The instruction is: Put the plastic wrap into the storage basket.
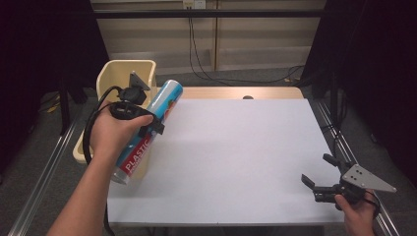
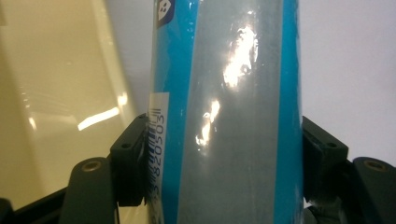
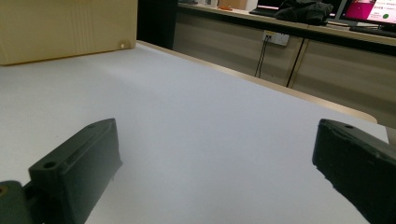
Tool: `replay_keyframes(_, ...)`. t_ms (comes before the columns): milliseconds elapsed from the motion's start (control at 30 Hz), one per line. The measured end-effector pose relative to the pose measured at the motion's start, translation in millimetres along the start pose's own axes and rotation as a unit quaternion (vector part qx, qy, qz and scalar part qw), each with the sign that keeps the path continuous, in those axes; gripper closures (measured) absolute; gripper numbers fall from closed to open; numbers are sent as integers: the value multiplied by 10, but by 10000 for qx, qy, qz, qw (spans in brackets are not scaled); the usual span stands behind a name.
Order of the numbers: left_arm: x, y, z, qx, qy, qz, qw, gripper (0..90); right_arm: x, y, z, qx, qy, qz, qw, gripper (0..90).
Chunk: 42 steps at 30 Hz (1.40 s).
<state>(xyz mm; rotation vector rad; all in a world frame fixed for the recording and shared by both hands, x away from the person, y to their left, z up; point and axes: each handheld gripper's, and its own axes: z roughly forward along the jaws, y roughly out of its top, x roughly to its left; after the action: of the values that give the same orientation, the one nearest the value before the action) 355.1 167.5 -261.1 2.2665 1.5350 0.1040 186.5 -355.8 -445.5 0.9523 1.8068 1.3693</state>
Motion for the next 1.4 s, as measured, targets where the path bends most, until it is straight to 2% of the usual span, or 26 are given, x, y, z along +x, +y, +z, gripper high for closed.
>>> replay_keyframes(167, 106, -27, -72, -13, 93, -127, 9999, 322, 5, -6, 4, -1, 24, 18, 10000, 2)
replay_keyframes(267, 164, -47, -116, -66, 80, -302, 9995, 322, 6, -6, 5, -1, 33, 10, 10000, 3)
replay_keyframes(300, 190, -50, -135, -49, 109, -274, 9996, 322, 8, -6, 6, -3, 27, 4, 10000, 2)
replay_keyframes(533, 331, -105, -186, -132, 224, -548, 9982, 322, 13, -2, 7, 15, 40, -7, 10000, 3)
replay_keyframes(833, 506, -163, -165, -134, 456, -844, 9953, 322, 18, 0, 14, 1, 36, -13, 10000, 3)
replay_keyframes(1000, 584, -188, -114, -201, 574, -1030, 9928, 322, 14, 1, 14, 1, 46, -11, 10000, 3)
replay_keyframes(1133, 613, -184, -65, -189, 632, -1062, 9922, 321, 15, 3, 18, -3, 42, -22, 10000, 3)
replay_keyframes(1267, 638, -171, -17, -205, 720, -1175, 9903, 322, 24, 5, 19, -7, 65, -36, 10000, 3)
replay_keyframes(1333, 650, -165, -1, -182, 776, -1152, 9901, 322, 21, 4, 19, -5, 60, -38, 10000, 3)
replay_keyframes(1400, 663, -161, 14, -165, 759, -1202, 9897, 322, 16, 3, 16, -3, 51, -29, 10000, 2)
